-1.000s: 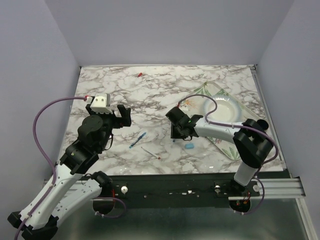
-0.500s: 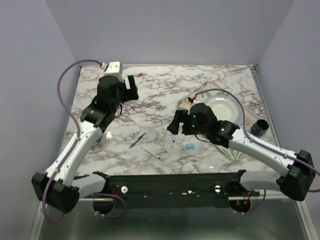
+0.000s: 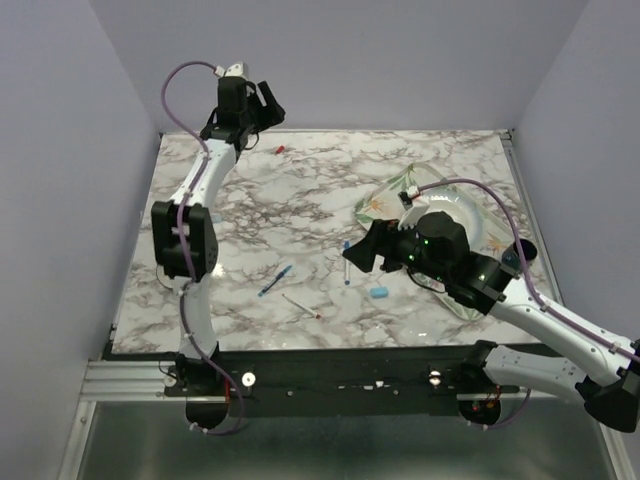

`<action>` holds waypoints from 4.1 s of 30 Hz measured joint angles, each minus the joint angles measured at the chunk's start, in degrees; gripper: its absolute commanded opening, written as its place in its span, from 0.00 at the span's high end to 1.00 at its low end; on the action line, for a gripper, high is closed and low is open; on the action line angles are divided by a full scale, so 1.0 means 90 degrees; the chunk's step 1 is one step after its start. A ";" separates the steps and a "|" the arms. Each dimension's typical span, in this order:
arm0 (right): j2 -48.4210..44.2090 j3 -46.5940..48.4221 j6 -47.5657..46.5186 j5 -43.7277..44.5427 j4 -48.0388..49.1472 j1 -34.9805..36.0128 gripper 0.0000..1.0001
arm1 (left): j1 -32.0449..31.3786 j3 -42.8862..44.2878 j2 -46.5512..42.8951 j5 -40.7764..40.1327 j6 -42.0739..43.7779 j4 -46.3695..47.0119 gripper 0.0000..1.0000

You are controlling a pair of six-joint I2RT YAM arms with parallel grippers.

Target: Insert the pens into the pen caps

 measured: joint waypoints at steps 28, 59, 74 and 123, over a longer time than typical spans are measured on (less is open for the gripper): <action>0.0670 0.1214 -0.0571 -0.0073 -0.0379 0.0000 0.10 | 0.0529 0.3636 0.5428 0.0537 -0.2795 0.2424 0.28; -0.0969 0.0301 -0.0610 0.0075 -0.0381 0.0000 0.10 | 0.0100 0.1246 0.4138 0.3417 -0.2174 0.2640 0.36; -0.2327 -0.0418 -0.0328 0.0107 -0.0476 0.0000 0.11 | -0.0770 -0.1710 0.2033 0.4272 -0.0403 0.1690 0.39; -0.3716 -0.1025 0.0226 0.0391 -0.0801 0.0000 0.12 | -0.2113 -0.0214 0.1005 -0.1579 -0.6674 -0.4937 0.61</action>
